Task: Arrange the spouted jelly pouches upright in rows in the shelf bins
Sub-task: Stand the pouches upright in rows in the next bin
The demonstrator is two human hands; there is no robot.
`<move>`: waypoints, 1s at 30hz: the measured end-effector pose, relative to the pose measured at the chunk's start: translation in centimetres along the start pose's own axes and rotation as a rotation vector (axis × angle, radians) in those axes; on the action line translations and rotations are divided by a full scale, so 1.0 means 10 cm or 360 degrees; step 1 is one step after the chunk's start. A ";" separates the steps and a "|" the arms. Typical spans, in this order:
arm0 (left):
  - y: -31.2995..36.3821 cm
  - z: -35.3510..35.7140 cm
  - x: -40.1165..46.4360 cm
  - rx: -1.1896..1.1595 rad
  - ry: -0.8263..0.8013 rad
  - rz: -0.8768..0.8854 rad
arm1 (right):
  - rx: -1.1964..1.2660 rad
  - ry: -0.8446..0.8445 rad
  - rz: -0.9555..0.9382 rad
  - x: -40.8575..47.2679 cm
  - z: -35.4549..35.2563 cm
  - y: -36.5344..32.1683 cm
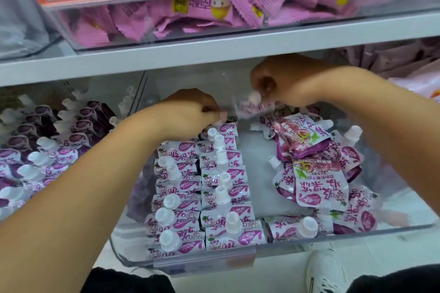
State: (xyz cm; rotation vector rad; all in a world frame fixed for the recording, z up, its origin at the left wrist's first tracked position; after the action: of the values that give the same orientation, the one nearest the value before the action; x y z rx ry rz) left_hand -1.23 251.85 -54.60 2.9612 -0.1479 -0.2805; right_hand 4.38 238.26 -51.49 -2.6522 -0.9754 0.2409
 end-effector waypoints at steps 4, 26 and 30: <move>-0.06 -0.02 0.00 -0.0116 0.0056 -0.0057 | 0.0096 0.0328 0.0103 0.01 -0.11 0.05; 0.08 0.07 0.02 -0.0042 -0.0086 -0.0036 | 0.0181 -0.0314 0.0414 0.13 0.55 0.05; 0.00 0.02 0.07 -0.0279 0.0001 -0.0196 | 0.0607 -0.0312 0.0536 0.14 0.62 0.12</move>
State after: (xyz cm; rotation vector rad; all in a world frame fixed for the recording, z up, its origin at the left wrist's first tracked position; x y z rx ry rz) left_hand -0.58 251.78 -54.90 2.8004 0.0566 -0.2923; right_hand 4.57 239.74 -57.82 -2.4470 -0.4643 0.6985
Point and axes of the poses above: each hand's wrist, its own x-axis towards the middle knuckle, its own z-axis out of the palm, y = z × x, the point moved 8 cm from there along x, towards the middle knuckle, and after that the axes turned 9 degrees about x, right-handed, at the moved point
